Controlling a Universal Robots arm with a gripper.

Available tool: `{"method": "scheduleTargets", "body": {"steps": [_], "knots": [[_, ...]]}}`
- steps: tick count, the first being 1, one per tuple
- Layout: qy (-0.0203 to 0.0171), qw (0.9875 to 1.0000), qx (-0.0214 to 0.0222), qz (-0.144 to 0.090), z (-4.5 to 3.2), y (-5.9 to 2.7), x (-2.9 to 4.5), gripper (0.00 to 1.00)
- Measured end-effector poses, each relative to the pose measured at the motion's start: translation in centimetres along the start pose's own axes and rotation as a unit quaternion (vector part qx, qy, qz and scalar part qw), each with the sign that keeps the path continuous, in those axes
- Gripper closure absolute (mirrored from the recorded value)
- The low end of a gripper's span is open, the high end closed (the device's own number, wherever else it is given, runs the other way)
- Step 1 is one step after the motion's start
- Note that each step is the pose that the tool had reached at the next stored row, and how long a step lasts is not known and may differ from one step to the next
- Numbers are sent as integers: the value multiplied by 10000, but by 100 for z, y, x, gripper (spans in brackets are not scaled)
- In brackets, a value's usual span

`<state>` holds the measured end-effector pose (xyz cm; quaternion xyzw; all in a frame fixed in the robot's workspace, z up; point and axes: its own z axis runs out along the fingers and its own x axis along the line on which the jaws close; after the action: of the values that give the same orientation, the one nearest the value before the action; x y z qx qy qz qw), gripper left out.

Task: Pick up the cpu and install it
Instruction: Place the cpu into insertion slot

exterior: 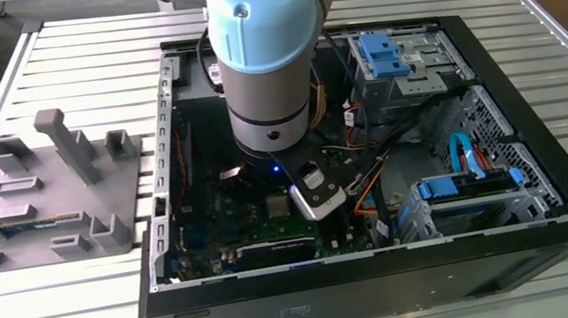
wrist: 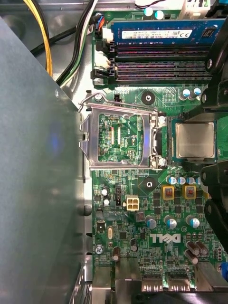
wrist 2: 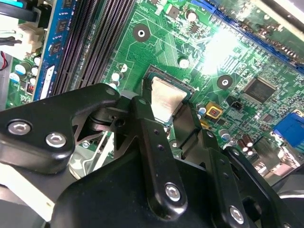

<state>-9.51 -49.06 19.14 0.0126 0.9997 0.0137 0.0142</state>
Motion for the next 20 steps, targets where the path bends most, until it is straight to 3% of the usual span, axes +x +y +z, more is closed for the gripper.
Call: {"method": "scheduleTargets", "body": {"steps": [20], "knots": [[0, 10000, 0, 1, -44, 1, 1, 55]]}}
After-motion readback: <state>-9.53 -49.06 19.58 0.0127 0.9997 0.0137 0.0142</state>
